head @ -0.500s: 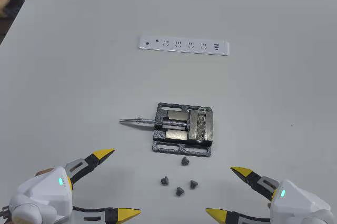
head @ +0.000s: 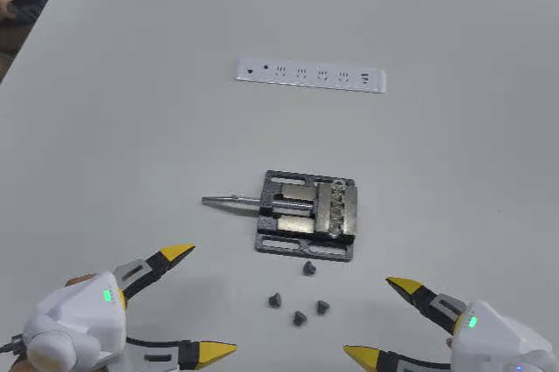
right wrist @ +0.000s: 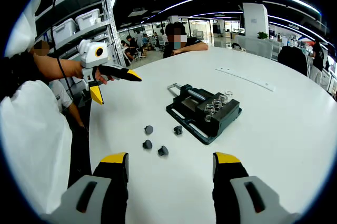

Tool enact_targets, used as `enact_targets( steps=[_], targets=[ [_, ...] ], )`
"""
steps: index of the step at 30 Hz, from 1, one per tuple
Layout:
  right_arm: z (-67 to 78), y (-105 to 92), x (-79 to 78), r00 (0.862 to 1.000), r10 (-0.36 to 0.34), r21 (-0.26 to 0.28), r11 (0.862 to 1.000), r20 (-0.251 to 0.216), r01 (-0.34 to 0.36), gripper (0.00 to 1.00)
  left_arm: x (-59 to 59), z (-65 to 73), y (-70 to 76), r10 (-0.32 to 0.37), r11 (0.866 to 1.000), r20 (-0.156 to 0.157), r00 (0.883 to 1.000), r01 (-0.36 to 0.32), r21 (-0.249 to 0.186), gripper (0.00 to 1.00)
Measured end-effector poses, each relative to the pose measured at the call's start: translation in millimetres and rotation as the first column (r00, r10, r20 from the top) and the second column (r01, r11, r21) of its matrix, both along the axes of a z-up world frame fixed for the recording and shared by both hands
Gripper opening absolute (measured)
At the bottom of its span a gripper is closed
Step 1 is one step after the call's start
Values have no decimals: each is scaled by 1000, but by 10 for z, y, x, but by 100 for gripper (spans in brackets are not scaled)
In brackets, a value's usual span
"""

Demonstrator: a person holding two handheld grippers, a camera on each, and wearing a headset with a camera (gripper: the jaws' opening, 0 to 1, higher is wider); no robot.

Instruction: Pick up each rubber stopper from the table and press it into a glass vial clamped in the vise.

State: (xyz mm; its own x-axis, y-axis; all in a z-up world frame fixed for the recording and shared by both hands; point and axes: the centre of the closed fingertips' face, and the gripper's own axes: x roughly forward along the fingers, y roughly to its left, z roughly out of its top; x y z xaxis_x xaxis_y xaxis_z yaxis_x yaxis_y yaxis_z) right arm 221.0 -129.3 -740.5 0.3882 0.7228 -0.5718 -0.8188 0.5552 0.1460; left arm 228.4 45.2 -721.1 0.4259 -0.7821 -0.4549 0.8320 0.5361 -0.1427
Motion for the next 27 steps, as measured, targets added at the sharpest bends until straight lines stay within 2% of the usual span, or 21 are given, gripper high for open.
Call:
enact_targets(
  steps=[27],
  targets=[
    [-13, -3, 39, 1000, 9, -1, 1000, -5, -9, 66, 28, 5, -30, -6, 1000, -6, 1000, 6, 9, 83]
  ],
)
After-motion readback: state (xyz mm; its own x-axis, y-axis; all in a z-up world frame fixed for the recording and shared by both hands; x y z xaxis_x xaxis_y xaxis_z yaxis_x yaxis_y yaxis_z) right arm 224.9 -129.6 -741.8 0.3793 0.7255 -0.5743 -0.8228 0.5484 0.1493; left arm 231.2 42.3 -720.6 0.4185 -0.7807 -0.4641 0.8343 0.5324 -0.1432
